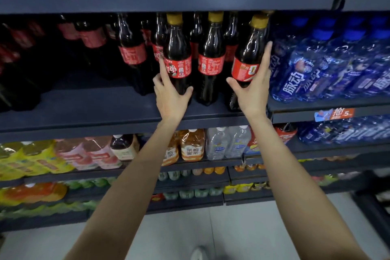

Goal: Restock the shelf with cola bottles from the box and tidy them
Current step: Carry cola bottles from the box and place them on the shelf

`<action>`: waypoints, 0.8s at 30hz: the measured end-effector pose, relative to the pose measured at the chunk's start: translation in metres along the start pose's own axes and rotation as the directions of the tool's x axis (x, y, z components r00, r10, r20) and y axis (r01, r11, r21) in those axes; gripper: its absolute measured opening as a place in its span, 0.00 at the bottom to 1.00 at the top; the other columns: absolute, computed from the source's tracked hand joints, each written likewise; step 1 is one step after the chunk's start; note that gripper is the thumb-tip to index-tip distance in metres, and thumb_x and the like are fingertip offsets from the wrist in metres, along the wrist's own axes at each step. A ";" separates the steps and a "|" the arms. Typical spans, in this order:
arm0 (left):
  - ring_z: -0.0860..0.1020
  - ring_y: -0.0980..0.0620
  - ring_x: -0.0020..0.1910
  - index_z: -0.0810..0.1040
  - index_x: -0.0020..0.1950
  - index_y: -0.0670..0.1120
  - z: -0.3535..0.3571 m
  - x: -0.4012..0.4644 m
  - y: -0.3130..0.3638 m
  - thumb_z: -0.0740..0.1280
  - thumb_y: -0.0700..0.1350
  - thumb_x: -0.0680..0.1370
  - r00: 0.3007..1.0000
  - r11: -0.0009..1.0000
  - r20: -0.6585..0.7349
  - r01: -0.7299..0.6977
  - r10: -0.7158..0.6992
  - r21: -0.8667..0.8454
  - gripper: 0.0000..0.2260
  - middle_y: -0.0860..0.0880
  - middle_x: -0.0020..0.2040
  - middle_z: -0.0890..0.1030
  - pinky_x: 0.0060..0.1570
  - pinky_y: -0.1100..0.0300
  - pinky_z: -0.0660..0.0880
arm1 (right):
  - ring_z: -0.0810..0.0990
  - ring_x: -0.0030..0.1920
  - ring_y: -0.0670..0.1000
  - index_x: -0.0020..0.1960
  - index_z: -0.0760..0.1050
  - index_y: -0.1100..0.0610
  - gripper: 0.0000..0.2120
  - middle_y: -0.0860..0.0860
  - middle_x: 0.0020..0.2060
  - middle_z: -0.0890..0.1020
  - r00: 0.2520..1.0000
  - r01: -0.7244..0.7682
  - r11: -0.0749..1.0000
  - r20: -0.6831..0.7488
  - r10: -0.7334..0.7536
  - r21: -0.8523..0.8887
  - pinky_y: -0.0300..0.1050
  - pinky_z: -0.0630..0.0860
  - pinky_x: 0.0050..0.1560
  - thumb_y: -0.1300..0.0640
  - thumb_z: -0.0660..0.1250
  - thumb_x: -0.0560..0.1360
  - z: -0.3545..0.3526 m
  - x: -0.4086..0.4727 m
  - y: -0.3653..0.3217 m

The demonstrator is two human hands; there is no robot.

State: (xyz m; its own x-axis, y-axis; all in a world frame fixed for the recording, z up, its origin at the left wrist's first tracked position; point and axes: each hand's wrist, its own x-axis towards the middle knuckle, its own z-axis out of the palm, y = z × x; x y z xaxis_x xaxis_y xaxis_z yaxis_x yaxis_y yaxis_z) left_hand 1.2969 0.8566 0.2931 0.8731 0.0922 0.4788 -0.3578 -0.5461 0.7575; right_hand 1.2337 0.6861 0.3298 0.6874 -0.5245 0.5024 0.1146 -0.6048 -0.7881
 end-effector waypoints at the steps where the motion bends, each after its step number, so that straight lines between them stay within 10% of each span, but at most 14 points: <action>1: 0.68 0.43 0.66 0.47 0.78 0.50 0.001 -0.004 -0.003 0.73 0.49 0.72 1.000 1.000 0.015 0.013 -0.013 -0.012 0.44 0.41 0.68 0.68 0.61 0.47 0.70 | 0.59 0.62 0.34 0.78 0.44 0.52 0.50 0.56 0.70 0.65 1.000 0.009 1.000 -0.015 -0.009 0.016 0.34 0.55 0.63 0.60 0.75 0.69 0.002 0.000 0.001; 8: 0.68 0.46 0.68 0.53 0.78 0.47 0.012 -0.002 -0.007 0.73 0.47 0.74 1.000 0.993 -0.015 0.005 -0.007 -0.117 0.39 0.44 0.69 0.71 0.61 0.61 0.62 | 0.58 0.70 0.39 0.78 0.47 0.53 0.47 0.51 0.74 0.61 0.999 0.007 0.993 -0.033 -0.003 0.115 0.35 0.59 0.70 0.62 0.74 0.70 0.020 0.003 0.000; 11: 0.67 0.46 0.65 0.56 0.77 0.45 0.017 -0.003 -0.006 0.74 0.46 0.73 0.998 0.993 -0.055 0.004 -0.010 -0.116 0.38 0.40 0.67 0.68 0.60 0.72 0.58 | 0.56 0.60 0.27 0.77 0.46 0.56 0.47 0.50 0.67 0.61 0.999 0.026 0.998 -0.045 -0.024 0.049 0.19 0.56 0.60 0.60 0.74 0.70 0.019 -0.001 0.002; 13: 0.64 0.49 0.63 0.57 0.76 0.44 0.018 -0.003 -0.007 0.75 0.45 0.71 0.995 0.993 -0.098 0.002 -0.014 -0.116 0.39 0.38 0.67 0.64 0.56 0.81 0.56 | 0.57 0.59 0.32 0.77 0.45 0.56 0.48 0.56 0.68 0.61 0.999 -0.001 1.000 -0.037 0.001 0.003 0.25 0.57 0.59 0.56 0.75 0.70 0.016 -0.006 0.003; 17: 0.64 0.46 0.65 0.57 0.76 0.44 0.008 -0.016 -0.001 0.73 0.42 0.71 0.987 0.997 -0.155 0.033 -0.043 -0.072 0.38 0.40 0.68 0.63 0.55 0.71 0.62 | 0.60 0.65 0.43 0.78 0.45 0.55 0.47 0.59 0.69 0.61 1.000 0.003 0.999 -0.004 -0.004 -0.050 0.39 0.59 0.63 0.54 0.73 0.72 0.001 -0.021 0.008; 24: 0.75 0.56 0.55 0.69 0.65 0.46 -0.008 -0.092 0.049 0.65 0.41 0.78 0.999 0.901 -0.009 -0.035 0.035 -0.432 0.16 0.53 0.54 0.76 0.59 0.59 0.71 | 0.71 0.63 0.52 0.70 0.66 0.57 0.24 0.56 0.63 0.71 0.989 0.121 0.976 0.106 -0.103 -0.180 0.30 0.65 0.61 0.57 0.67 0.76 -0.073 -0.077 0.030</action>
State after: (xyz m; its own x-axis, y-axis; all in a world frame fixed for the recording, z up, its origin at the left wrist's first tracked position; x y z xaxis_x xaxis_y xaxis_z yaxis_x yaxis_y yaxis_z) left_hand 1.1960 0.8283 0.2894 0.8570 0.0806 0.5091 -0.4966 -0.1355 0.8574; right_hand 1.1323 0.6648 0.2938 0.7442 -0.3931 0.5401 0.0656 -0.7616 -0.6447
